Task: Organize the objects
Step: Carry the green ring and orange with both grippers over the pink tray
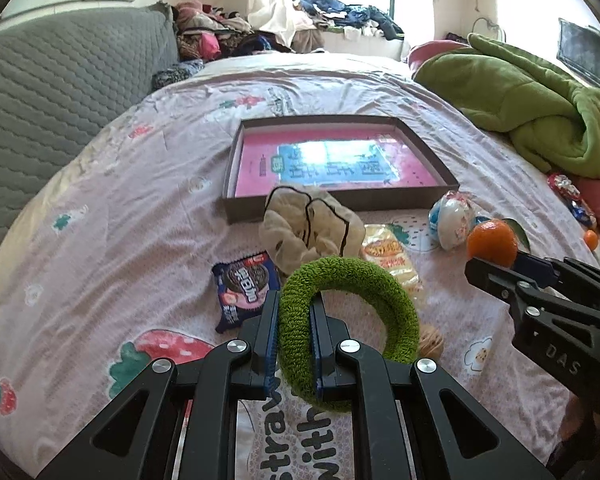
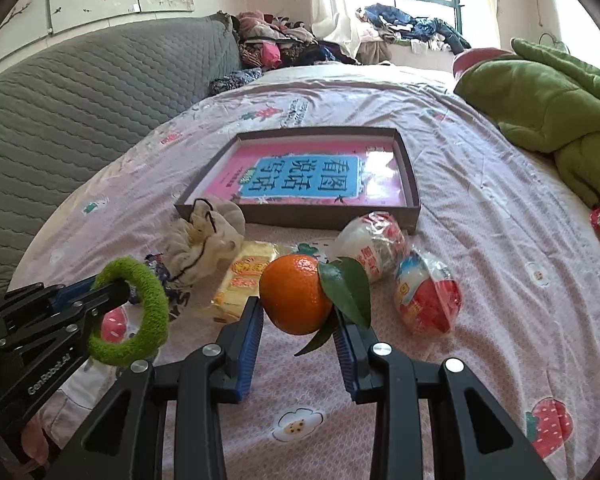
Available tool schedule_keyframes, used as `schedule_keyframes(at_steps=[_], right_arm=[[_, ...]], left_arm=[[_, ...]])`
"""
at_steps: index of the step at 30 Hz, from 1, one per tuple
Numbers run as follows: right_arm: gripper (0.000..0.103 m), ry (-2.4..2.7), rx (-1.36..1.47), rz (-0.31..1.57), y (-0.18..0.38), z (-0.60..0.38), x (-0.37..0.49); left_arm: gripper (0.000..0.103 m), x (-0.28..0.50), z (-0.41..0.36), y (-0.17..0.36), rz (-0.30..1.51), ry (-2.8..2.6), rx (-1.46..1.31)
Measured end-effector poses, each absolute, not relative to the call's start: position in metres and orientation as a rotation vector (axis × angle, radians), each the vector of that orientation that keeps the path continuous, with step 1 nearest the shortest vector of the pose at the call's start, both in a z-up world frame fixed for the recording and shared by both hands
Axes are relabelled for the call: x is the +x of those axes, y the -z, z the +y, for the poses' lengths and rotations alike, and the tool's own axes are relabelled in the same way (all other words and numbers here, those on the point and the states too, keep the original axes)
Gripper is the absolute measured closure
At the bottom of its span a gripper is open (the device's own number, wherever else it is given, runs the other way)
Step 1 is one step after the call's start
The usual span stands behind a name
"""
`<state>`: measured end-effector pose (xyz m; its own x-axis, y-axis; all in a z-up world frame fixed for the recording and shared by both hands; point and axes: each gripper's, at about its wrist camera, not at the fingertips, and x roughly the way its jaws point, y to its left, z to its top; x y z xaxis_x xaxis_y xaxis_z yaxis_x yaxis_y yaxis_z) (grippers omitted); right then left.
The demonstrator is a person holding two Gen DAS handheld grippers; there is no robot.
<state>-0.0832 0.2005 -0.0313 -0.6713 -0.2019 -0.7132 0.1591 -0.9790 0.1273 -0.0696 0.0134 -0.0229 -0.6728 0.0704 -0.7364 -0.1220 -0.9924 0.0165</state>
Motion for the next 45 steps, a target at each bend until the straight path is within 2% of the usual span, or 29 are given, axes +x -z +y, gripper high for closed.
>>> schedule_keyframes(at_steps=[22,45], right_arm=[[0.068,2.763,0.979,-0.018,-0.035,0.192,-0.066],[0.068,2.84,0.85,0.07,-0.096,0.203,-0.089]], left_arm=[[0.089,-0.06,0.006,-0.03,0.101,-2.879,-1.083],[0.089,-0.103,0.017,-0.087,0.134,-2.905,-0.998]])
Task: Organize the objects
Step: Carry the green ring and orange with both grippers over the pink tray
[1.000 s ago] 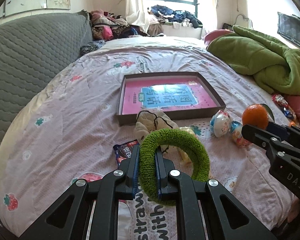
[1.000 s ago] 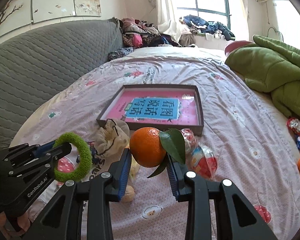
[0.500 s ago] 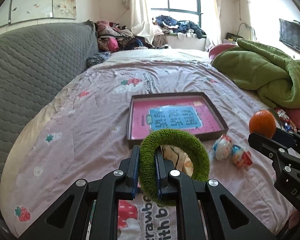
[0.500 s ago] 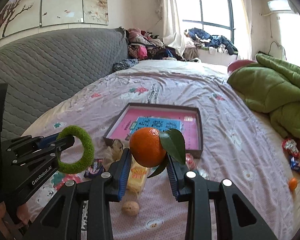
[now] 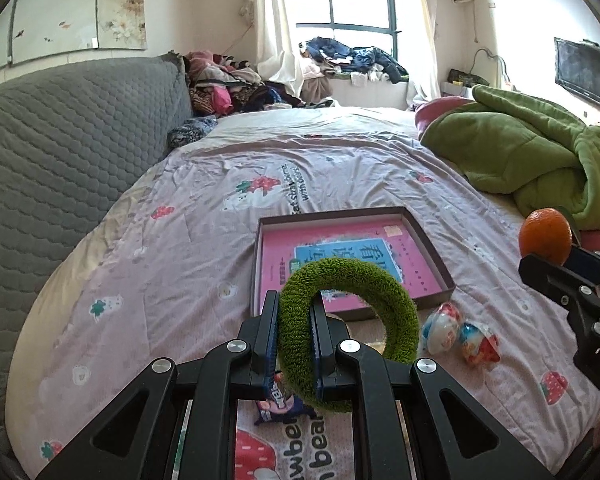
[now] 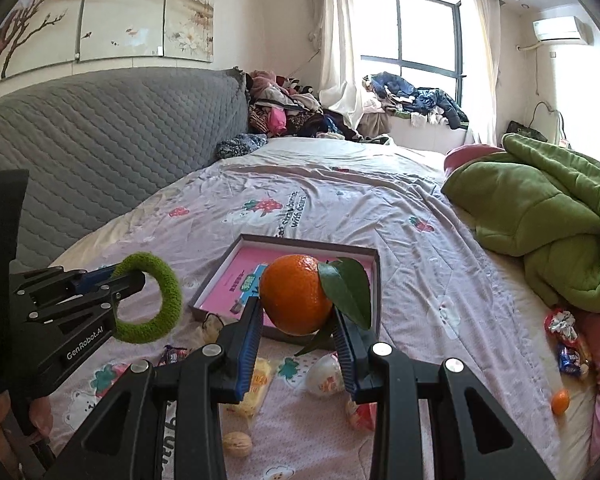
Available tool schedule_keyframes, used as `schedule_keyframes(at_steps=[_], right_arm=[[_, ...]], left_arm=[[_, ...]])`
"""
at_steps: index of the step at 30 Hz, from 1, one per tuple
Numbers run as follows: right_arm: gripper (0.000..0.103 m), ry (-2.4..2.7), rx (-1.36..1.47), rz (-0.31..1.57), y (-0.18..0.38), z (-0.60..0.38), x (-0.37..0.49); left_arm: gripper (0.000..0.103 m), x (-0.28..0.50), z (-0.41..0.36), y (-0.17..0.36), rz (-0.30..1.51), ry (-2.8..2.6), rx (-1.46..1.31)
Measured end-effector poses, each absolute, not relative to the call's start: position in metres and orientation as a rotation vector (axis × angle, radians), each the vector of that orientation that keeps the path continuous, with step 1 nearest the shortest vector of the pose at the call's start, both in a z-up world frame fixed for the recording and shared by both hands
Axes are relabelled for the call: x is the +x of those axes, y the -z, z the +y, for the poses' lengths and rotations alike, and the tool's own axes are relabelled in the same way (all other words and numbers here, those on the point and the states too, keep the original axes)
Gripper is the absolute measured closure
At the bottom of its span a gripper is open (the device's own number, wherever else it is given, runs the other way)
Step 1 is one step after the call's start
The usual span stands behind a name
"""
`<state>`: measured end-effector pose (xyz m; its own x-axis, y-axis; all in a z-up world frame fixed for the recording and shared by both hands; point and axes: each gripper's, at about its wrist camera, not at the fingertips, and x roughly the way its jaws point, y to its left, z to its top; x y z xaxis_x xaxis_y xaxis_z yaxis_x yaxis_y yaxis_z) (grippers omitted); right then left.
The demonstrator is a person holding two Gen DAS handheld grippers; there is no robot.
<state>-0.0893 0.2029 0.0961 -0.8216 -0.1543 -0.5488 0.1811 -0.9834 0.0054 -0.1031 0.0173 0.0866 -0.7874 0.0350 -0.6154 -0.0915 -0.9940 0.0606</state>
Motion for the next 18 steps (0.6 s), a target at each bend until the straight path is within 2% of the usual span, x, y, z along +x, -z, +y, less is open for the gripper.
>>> schedule_keyframes(at_steps=[18], right_arm=[[0.068,2.847,0.825,0.106,-0.106,0.202,-0.121]], left_arm=[[0.089,-0.136,0.012,-0.084,0.118,-2.915,-1.016]])
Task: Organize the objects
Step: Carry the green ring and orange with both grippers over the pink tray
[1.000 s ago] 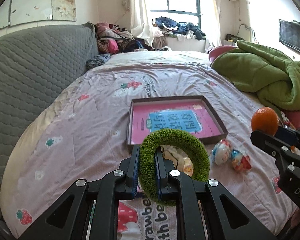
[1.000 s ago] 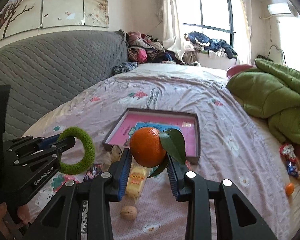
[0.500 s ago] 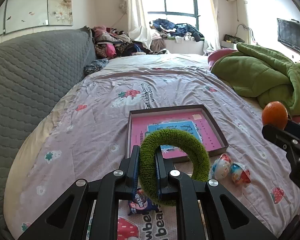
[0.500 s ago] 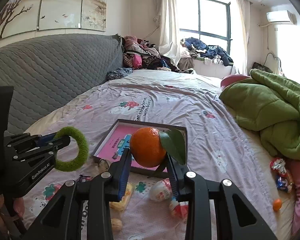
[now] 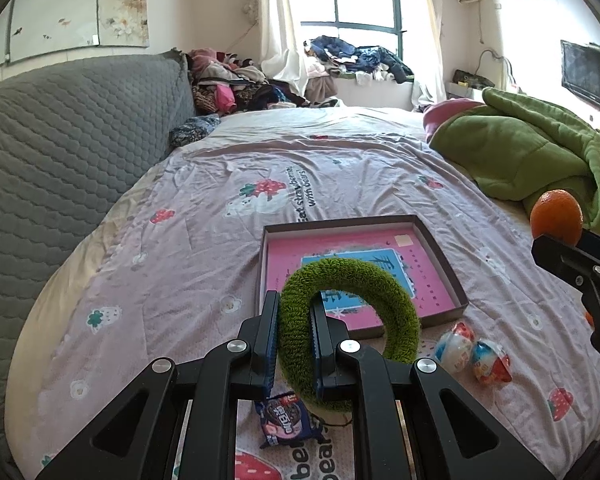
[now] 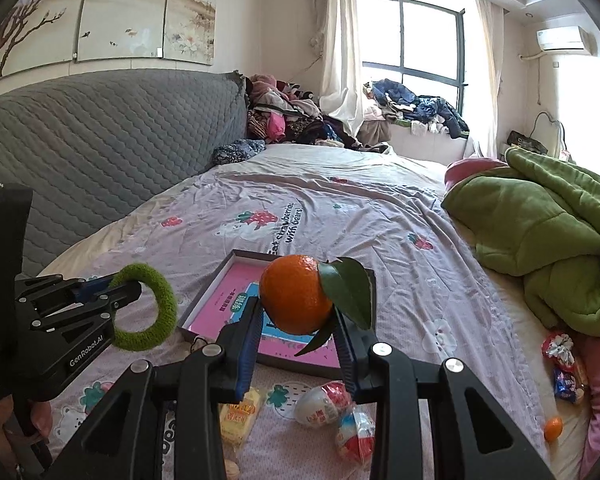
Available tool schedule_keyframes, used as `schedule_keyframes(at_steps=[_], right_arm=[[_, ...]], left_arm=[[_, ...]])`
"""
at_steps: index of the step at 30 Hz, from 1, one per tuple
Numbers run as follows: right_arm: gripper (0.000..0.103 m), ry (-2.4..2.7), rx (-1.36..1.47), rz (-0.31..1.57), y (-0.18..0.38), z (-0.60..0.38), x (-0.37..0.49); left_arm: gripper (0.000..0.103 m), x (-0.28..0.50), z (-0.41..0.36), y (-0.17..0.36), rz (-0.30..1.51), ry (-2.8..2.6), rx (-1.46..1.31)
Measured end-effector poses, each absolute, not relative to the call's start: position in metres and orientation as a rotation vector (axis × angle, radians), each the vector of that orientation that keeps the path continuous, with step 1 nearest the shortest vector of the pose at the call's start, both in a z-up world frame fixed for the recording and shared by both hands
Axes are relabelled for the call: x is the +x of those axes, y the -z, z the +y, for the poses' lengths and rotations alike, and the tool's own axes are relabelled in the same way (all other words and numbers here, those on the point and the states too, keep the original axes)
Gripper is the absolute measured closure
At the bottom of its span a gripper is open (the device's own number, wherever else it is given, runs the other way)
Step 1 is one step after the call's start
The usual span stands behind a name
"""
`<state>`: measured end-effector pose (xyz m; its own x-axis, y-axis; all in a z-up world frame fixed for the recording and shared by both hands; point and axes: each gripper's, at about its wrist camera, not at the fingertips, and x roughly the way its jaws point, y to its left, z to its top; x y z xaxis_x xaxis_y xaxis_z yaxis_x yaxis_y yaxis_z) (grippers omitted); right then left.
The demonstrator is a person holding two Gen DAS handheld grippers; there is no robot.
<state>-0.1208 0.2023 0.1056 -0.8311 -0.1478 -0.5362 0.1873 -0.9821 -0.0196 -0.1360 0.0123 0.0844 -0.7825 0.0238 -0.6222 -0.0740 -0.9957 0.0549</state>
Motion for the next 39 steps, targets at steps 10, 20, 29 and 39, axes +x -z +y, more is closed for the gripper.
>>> schedule_keyframes(at_steps=[10,20,29,39], right_arm=[[0.068,2.841,0.859,0.117,-0.097,0.197,-0.147],[0.068,2.832,0.875,0.131,-0.093,0.197,-0.17],[0.068,2.835,0.908,0.132,-0.088,0.202,-0.203],[0.068,2.813,0.989,0.14,-0.072,0.206,-0.248]], left_arm=[[0.089,-0.155,0.014,-0.078,0.127,-2.905,-1.028],[0.089,-0.187,0.012,-0.066,0.14,-2.896,-1.073],[0.089,-0.224,0.023,-0.059,0.14,-2.86,-1.113],[0.089,-0.266,0.028,-0.05,0.107,-2.825,-1.176]])
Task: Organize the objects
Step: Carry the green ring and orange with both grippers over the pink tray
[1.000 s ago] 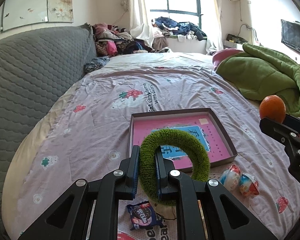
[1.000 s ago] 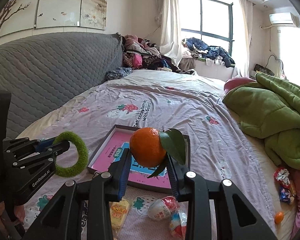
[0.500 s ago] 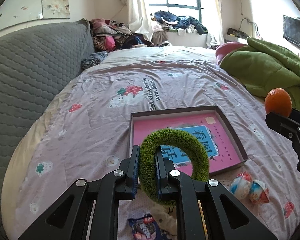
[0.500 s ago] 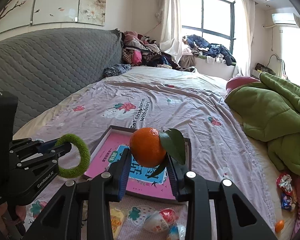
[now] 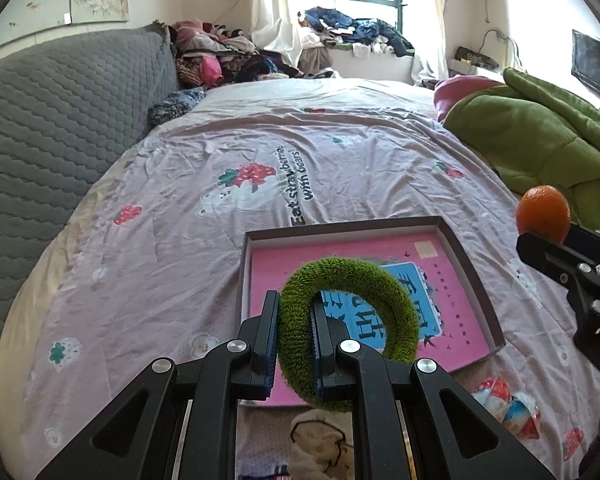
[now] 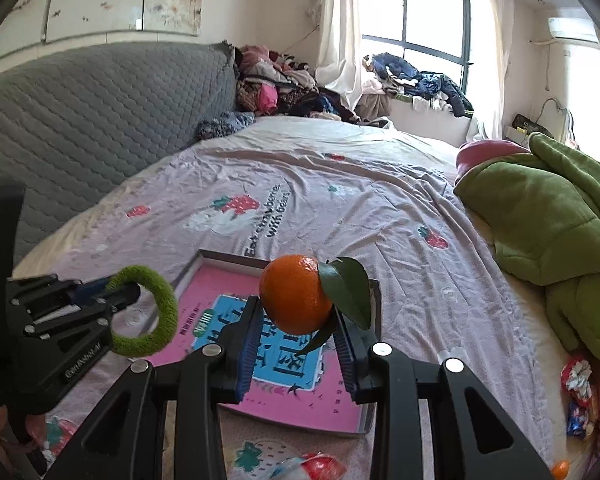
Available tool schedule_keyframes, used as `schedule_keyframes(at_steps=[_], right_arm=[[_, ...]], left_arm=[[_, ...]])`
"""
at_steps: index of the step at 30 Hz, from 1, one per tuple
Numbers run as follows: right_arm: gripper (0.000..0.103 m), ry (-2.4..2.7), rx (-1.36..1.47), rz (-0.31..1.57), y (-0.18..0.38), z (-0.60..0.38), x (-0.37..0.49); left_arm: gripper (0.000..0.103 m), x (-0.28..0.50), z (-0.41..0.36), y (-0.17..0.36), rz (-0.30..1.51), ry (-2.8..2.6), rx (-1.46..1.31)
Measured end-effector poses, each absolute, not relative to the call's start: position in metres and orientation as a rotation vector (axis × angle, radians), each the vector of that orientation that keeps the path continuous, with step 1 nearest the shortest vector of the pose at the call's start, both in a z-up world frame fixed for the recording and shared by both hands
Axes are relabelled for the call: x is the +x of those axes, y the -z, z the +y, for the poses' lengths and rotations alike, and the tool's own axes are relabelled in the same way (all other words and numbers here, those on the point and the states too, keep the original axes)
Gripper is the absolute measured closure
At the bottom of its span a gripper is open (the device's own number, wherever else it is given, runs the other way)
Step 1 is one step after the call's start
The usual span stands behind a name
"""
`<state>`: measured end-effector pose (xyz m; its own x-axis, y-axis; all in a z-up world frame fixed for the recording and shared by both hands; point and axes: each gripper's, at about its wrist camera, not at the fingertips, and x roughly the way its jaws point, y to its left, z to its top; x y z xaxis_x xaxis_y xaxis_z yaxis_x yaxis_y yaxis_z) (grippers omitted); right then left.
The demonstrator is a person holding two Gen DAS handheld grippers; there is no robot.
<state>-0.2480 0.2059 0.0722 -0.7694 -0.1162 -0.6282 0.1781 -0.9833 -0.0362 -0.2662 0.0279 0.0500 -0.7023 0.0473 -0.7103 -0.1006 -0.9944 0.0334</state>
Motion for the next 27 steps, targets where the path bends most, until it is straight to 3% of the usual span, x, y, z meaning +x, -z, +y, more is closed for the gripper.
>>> schedule_keyframes(at_steps=[27], right_arm=[[0.068,2.699,1.291,0.14,0.021,0.209,-0.358]], left_arm=[[0.089,-0.382,0.04,0.031,0.096,-2.7,-1.475]])
